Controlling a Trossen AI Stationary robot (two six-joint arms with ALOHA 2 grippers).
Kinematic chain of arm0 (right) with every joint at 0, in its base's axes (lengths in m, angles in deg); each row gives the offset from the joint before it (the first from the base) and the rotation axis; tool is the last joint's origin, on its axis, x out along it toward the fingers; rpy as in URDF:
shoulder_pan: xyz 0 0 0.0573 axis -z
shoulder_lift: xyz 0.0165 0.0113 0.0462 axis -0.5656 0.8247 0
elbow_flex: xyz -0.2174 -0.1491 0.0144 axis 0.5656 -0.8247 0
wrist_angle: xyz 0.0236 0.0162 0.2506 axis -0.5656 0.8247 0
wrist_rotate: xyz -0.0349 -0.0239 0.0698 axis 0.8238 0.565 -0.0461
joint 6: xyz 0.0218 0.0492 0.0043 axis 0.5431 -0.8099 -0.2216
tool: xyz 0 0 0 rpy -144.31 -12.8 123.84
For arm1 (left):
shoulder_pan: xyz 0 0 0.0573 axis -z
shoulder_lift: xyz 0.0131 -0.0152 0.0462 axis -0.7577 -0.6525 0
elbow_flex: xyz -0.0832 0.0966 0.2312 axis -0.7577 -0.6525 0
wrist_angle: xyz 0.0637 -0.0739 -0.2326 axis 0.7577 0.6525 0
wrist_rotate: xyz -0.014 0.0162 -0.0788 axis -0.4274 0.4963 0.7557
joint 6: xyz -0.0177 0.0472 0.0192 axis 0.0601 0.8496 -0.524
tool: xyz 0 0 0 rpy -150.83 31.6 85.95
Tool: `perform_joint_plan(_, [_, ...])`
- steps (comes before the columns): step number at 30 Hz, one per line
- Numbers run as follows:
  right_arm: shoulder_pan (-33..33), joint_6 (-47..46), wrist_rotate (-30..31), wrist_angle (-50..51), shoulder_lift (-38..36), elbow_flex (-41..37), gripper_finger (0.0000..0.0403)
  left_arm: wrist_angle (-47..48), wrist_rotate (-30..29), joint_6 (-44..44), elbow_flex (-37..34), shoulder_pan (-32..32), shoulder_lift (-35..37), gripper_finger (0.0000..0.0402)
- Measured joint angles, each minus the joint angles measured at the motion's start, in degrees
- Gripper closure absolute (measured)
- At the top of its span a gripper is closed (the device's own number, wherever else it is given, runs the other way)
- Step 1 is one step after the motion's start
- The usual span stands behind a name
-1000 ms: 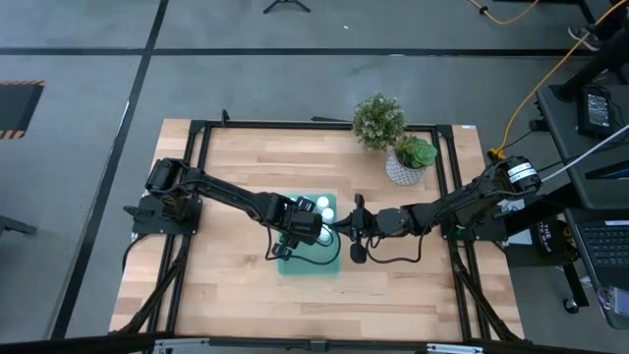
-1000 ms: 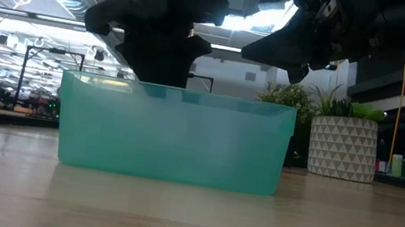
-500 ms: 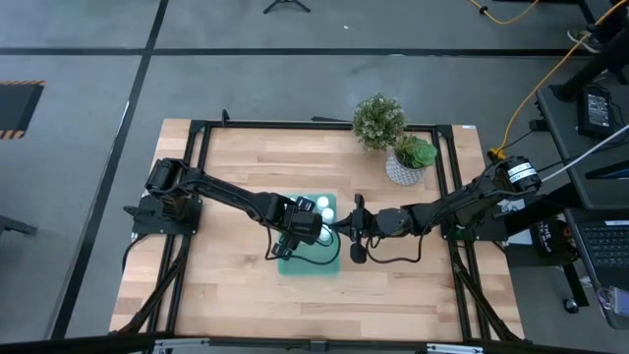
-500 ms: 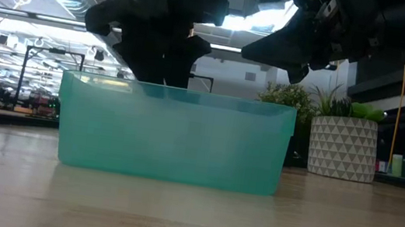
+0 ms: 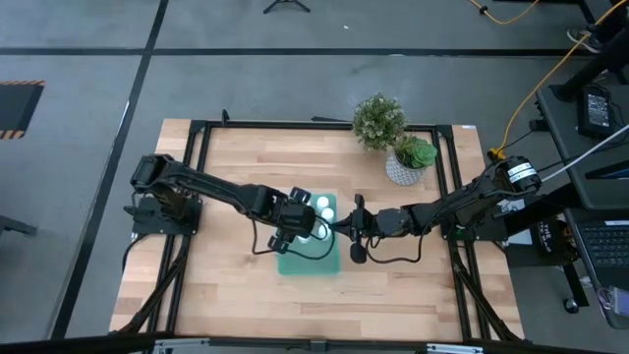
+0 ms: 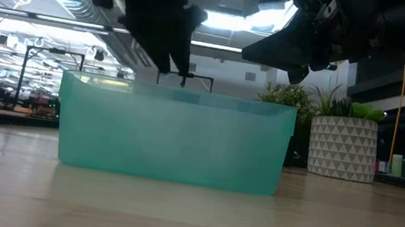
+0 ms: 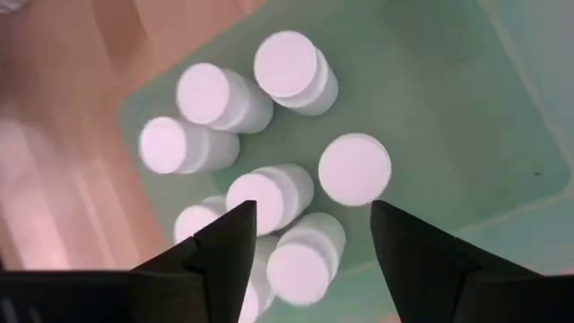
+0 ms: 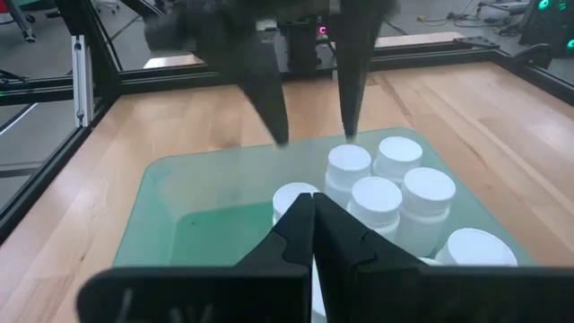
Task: Pick and place pill bottles into a basket
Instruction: Return to Home Position
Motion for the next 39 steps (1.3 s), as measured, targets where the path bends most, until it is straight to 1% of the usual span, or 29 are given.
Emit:
perform_joint_plan(2, [0.0,0.0,0.0,0.15,0.0,0.0,0.0395,1.22,-0.16,-0.47,0.0,0.18,2.22,0.0191])
perform_joint_plan(4, [0.0,0.0,0.0,0.19,0.0,0.0,0.0395,2.02,-1.51,-0.46,0.02,0.47,4.54,0.0199])
perform_joint_plan(7, [0.0,0.0,0.0,0.19,0.0,0.0,0.0395,4.4,-4.97,-0.94,0.0,1.35,8.39,0.0226])
perform_joint_plan(9, [0.0,0.0,0.0,0.19,0.0,0.0,0.0395,6.34,-6.27,-2.62,-0.1,1.85,11.49,0.0253])
perform_joint_plan(12, [-0.15,-0.02,0.0,0.25,0.0,0.0,0.0395,6.43,-7.08,-6.07,-2.98,2.65,17.5,0.0307])
perform_joint_plan(16, [-0.55,-0.2,-0.02,0.81,0.0,0.0,0.0395,3.58,-10.33,-10.6,-11.35,4.14,27.55,0.0382])
perform_joint_plan(17, [-0.55,-0.3,-0.06,1.03,0.0,0.0,0.0395,2.12,-11.14,-11.65,-14.31,4.61,30.45,0.0392])
perform_joint_plan(19, [-0.52,-1.36,-0.02,1.89,0.0,0.0,0.0395,-2.4,-11.33,-12.44,-20.26,5.52,36.12,0.0395])
perform_joint_plan(23, [-0.5,-1.68,0.0,2.88,0.0,0.0,0.0395,-17.57,-8.84,-12.11,-33.98,6.29,47.67,0.04])
perform_joint_plan(25, [-0.5,-1.7,0.0,2.82,0.0,0.0,0.0395,-23.96,-8.09,-12.09,-40.65,5.96,53.04,0.04])
perform_joint_plan(28, [-0.5,-1.66,-0.01,2.75,0.0,0.0,0.0395,-31.06,-7.79,-12.18,-49.76,4.83,60.64,0.04])
perform_joint_plan(30, [-0.5,-1.68,-0.01,2.72,0.0,0.0,0.0395,-36.91,-6.32,-11.71,-55.3,3.64,65.18,0.04])
perform_joint_plan(32, [-0.5,-1.51,0.0,2.53,0.0,0.0,0.0395,-41.7,-3.96,-10.05,-59.9,1.9,69.15,0.04])
perform_joint_plan(34, [-0.5,-1.49,0.0,2.24,0.0,0.0,0.0396,-44.21,-2.25,-9.58,-63.36,-0.39,73.01,0.04])
perform_joint_plan(39, [-0.5,0.96,-0.03,-0.42,0.0,0.0,0.0396,-47.17,3.64,-9.02,-69.73,-7.5,81.2,0.04])
